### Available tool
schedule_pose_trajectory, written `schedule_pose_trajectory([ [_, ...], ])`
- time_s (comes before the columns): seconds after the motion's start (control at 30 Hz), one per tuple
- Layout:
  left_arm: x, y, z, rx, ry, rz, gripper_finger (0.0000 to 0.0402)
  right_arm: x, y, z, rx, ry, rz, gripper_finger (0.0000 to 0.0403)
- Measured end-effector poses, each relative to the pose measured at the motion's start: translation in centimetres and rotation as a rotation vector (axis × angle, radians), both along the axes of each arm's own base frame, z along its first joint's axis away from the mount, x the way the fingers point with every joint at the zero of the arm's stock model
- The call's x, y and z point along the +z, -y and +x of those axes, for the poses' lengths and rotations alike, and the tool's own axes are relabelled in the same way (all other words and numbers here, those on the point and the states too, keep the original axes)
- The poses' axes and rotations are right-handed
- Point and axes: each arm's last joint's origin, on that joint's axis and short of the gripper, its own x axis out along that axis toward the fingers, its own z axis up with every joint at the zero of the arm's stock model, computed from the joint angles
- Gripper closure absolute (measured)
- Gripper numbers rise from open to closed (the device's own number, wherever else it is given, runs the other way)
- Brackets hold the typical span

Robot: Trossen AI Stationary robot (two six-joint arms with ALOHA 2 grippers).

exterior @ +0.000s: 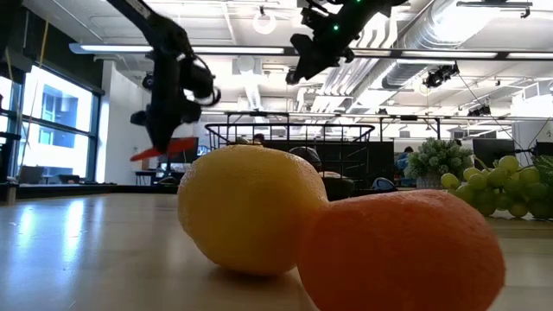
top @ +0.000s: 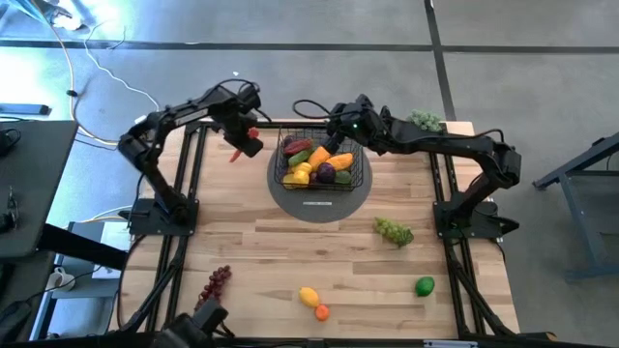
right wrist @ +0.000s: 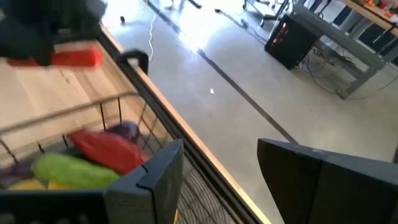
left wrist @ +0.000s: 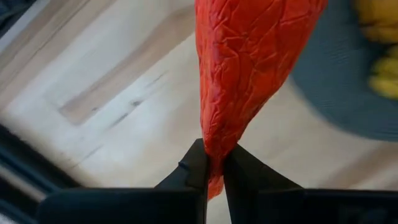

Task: Build produce basket
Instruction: Put the orange carrot into the black wire basket

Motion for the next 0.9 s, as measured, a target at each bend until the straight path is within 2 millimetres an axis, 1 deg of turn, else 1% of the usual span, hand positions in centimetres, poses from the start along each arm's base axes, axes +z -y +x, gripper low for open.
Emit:
schedule_pose_trajectory([
  [0.13,2.7,1.2,0.0,0.022,0.15,0.031,0.0385,0.2,-0.1,-0.4,-0.001,-0.009,0.004,0.0214],
  [0.27,5.6,2.9,0.0,0.028,0.3,0.092,0.0385,0.3,-0.1,-0.4,-0.006,-0.001,0.011,0.0214],
  [0.43,8.7,4.7,0.7,0.048,0.476,0.207,0.0385,0.2,-0.1,-0.4,-0.009,-0.005,0.017,0.0214],
  [0.5,9.6,5.4,1.2,0.05,0.537,0.246,0.0385,0.2,-0.1,-0.4,-0.009,-0.005,0.017,0.0214],
  [0.6,10.4,6.2,2.3,0.047,0.615,0.275,0.0385,0.2,-0.1,-0.4,-0.008,-0.005,0.017,0.0214],
  [0.77,10.9,7.5,4.7,0.0,0.7,0.299,0.0385,0.1,-0.1,-0.5,-0.021,-0.003,0.026,0.0214],
  [0.9,10.8,8.7,6.2,0.006,0.703,0.32,0.0385,0.1,-0.3,-1.0,-0.056,0.001,0.07,0.0214],
])
